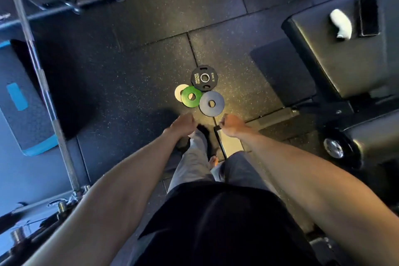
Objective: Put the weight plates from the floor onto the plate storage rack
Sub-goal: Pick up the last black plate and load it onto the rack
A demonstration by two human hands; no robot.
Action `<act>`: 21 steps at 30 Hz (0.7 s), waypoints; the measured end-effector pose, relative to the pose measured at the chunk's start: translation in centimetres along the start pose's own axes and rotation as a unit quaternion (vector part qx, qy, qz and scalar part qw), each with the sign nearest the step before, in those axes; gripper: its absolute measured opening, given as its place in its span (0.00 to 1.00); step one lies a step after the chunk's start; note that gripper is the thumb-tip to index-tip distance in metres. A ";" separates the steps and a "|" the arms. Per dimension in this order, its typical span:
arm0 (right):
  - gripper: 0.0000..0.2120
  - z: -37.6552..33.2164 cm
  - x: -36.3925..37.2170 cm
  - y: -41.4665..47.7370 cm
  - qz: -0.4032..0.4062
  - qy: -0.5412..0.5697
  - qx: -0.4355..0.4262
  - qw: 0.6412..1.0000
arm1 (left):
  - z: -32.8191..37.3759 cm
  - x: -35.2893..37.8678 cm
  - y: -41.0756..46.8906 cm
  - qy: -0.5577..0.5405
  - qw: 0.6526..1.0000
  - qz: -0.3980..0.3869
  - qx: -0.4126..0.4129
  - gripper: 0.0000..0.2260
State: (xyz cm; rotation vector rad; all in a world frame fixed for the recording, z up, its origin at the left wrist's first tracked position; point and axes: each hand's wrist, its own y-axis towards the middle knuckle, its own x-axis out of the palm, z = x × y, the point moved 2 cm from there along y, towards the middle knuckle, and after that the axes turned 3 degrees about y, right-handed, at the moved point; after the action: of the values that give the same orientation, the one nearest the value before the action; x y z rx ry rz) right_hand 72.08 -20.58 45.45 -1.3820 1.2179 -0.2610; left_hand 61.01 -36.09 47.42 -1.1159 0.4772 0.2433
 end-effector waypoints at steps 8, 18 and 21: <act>0.14 -3.9 -7.2 7.4 0.014 0.015 -0.018 1.000 | 1.5 -4.9 7.0 -0.022 0.999 -0.030 -0.011 0.13; 0.15 -1.8 -9.3 17.7 -0.074 -0.006 -0.019 0.997 | 1.9 -5.9 18.1 -0.080 0.994 -0.011 -0.077 0.15; 0.13 -0.1 -8.3 23.4 -0.095 0.018 -0.019 0.995 | 2.3 -5.4 23.6 -0.118 0.986 -0.011 -0.114 0.14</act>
State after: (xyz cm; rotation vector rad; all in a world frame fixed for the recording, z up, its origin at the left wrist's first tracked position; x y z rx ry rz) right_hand 57.01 -8.10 30.16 -1.5339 1.1272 -0.3984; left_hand 46.97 -23.69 31.93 -1.2962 0.2286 0.4135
